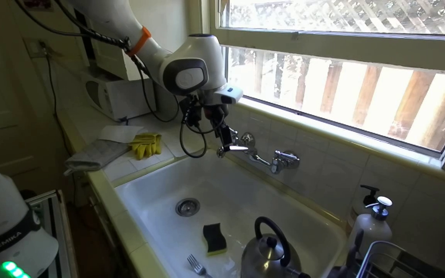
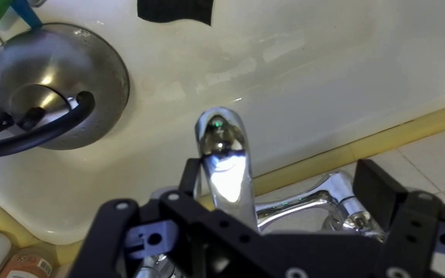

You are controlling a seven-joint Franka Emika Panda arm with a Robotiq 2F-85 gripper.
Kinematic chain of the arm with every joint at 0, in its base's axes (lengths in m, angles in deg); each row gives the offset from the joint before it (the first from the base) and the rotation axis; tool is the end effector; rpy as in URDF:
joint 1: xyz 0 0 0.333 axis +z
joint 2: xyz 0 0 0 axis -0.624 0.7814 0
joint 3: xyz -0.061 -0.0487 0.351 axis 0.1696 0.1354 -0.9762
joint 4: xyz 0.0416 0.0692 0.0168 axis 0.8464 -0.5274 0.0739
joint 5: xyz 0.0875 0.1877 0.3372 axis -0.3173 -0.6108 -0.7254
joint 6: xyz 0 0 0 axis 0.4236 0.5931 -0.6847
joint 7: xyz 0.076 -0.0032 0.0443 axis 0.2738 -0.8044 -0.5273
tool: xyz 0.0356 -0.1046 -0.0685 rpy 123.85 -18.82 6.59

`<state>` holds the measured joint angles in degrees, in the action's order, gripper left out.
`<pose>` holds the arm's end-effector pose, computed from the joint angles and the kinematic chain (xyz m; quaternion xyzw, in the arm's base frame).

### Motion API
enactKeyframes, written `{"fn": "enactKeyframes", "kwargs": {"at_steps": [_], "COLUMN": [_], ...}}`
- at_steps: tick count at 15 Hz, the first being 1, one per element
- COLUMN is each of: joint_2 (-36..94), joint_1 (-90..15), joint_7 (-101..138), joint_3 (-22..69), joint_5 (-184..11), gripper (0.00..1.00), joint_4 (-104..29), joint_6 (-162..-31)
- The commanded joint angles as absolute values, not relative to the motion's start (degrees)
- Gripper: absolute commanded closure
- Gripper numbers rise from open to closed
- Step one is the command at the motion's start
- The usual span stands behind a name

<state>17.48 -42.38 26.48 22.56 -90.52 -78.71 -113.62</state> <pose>0.5416 -0.0612 0.3403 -0.9792 0.1686 -0.1124 0.0079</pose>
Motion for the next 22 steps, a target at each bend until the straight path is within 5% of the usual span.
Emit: {"fn": "enactKeyframes", "kwargs": {"at_steps": [1, 22], "joint_2": [19.6, 27.3], "joint_1": [-41.3, -33.2], "joint_7": [26.2, 41.2], "joint_3": [22.1, 22.4], "joint_5": [-92.9, -82.5], "gripper": [0.0, 0.0], "joint_4": [-77.2, -67.7], "joint_6": [-114.4, -113.8]}}
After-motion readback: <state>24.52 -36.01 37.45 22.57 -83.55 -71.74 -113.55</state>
